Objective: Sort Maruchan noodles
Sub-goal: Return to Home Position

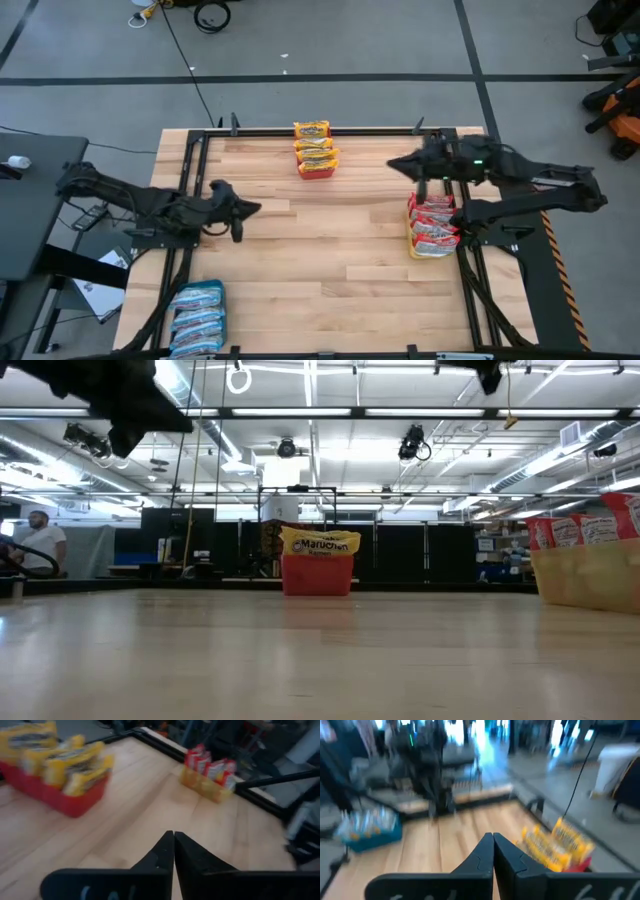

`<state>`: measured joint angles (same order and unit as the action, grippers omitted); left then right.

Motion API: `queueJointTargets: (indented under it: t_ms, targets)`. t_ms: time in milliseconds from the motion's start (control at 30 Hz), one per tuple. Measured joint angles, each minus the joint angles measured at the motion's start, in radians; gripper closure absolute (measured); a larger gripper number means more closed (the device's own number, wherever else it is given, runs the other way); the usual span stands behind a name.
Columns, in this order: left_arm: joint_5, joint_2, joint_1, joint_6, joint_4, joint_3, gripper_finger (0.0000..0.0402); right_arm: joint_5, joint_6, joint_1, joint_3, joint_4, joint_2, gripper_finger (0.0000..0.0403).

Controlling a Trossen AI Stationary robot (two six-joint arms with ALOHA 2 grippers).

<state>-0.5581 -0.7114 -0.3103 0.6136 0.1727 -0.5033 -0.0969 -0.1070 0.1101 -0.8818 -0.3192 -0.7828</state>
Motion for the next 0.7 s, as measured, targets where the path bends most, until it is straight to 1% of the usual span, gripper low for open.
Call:
queueJointTargets:
  t_ms: [100,233,300,333,367,400,433,500,600,633,700]
  targets:
    - [-0.022,0.058,0.010,0.002,0.049,0.032,0.0376,-0.035,-0.002,-0.003,0.050,0.038,0.115,0.0397]
    - [-0.025,0.072,0.012,0.024,0.012,0.054,0.0372,-0.190,-0.104,-0.003,0.163,0.018,0.251,0.0385]
    - [-0.038,0.072,0.015,-0.041,-0.028,0.054,0.0372,-0.259,-0.107,-0.001,0.225,-0.020,0.299,0.0379]
    - [-0.052,0.073,0.022,-0.088,-0.063,0.054,0.0371,-0.270,-0.111,-0.002,0.256,-0.036,0.321,0.0376]
    - [-0.054,0.079,0.030,-0.142,-0.095,0.054,0.0371,-0.269,-0.148,-0.002,0.286,-0.051,0.342,0.0375]
    - [-0.030,0.096,0.038,-0.204,-0.112,0.054,0.0371,-0.248,-0.205,-0.002,0.317,-0.064,0.361,0.0374]
    - [0.009,0.115,0.048,-0.265,-0.128,0.054,0.0370,-0.220,-0.241,-0.002,0.346,-0.061,0.378,0.0373]
    - [0.137,0.165,0.077,-0.368,-0.152,0.053,0.0370,-0.176,-0.262,-0.002,0.401,-0.023,0.412,0.0373]
    - [0.365,0.273,0.148,-0.450,-0.163,0.054,0.0370,-0.065,-0.166,-0.006,0.493,0.137,0.478,0.0373]
    - [0.422,0.310,0.173,-0.464,-0.165,0.054,0.0370,-0.024,-0.126,-0.007,0.526,0.205,0.505,0.0373]
    - [0.498,0.386,0.220,-0.481,-0.161,0.054,0.0370,0.026,-0.073,-0.008,0.590,0.321,0.563,0.0373]
